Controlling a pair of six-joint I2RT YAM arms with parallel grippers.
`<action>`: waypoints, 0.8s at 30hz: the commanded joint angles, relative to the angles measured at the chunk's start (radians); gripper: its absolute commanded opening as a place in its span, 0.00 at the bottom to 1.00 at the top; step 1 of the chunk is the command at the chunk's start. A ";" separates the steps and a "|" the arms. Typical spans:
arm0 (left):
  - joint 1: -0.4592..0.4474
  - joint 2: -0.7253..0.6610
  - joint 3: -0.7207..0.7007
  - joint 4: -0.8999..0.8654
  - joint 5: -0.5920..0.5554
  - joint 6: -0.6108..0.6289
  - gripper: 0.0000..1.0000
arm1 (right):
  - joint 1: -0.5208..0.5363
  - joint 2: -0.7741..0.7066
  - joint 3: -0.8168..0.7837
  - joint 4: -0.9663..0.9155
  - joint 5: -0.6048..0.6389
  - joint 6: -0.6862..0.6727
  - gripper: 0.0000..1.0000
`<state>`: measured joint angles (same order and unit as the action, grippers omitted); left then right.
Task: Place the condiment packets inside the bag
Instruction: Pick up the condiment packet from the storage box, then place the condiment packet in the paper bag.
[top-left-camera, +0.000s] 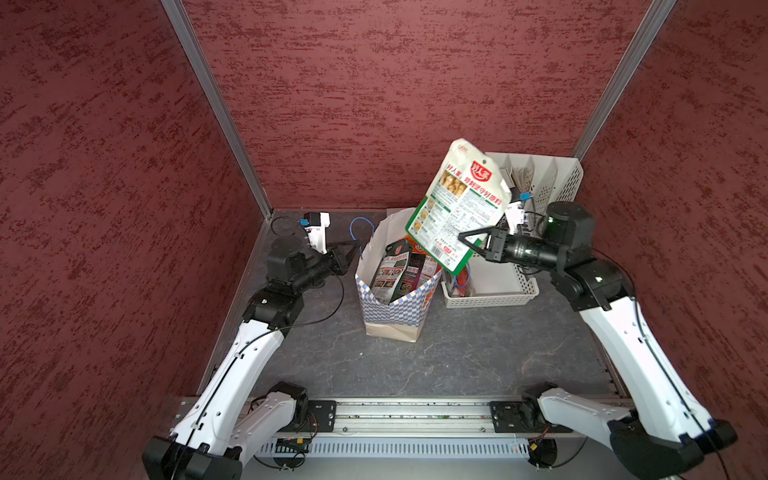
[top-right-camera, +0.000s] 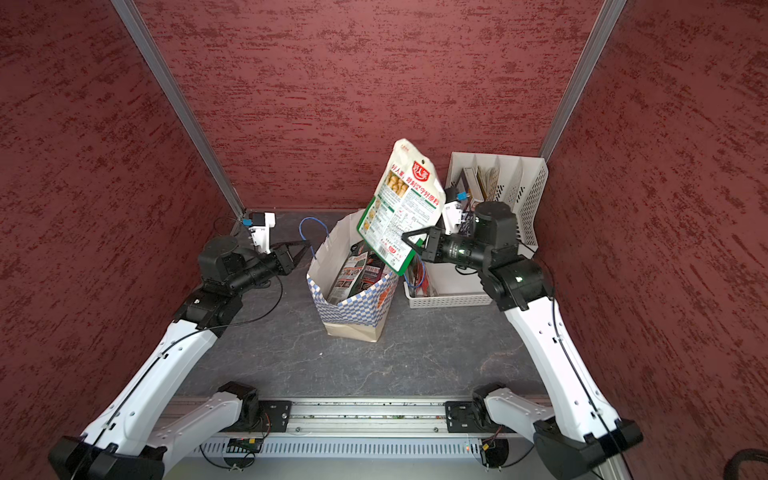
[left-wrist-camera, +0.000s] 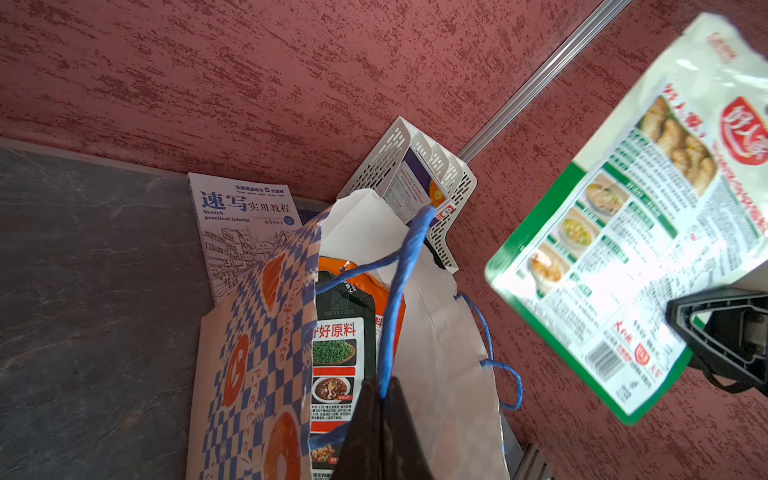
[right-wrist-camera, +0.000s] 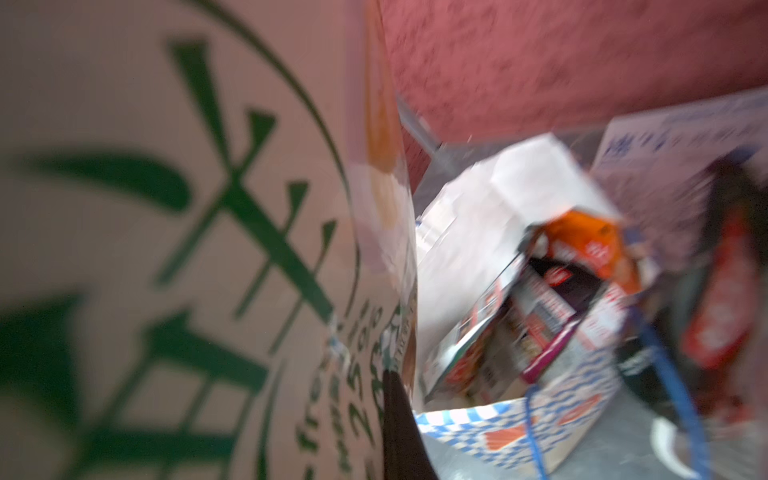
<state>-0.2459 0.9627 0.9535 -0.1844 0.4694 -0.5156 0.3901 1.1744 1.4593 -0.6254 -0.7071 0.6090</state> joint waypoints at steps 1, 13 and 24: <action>0.003 -0.024 0.003 0.070 0.006 0.012 0.00 | 0.081 0.066 0.051 0.002 -0.105 0.201 0.00; 0.003 -0.034 0.002 0.079 0.023 0.022 0.00 | 0.141 0.354 0.339 -0.430 -0.077 0.283 0.00; 0.003 -0.029 -0.001 0.082 0.041 0.043 0.00 | 0.202 0.531 0.413 -0.581 -0.051 0.252 0.00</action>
<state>-0.2459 0.9604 0.9489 -0.1734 0.4843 -0.4946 0.5694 1.6615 1.8236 -1.1763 -0.7574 0.8841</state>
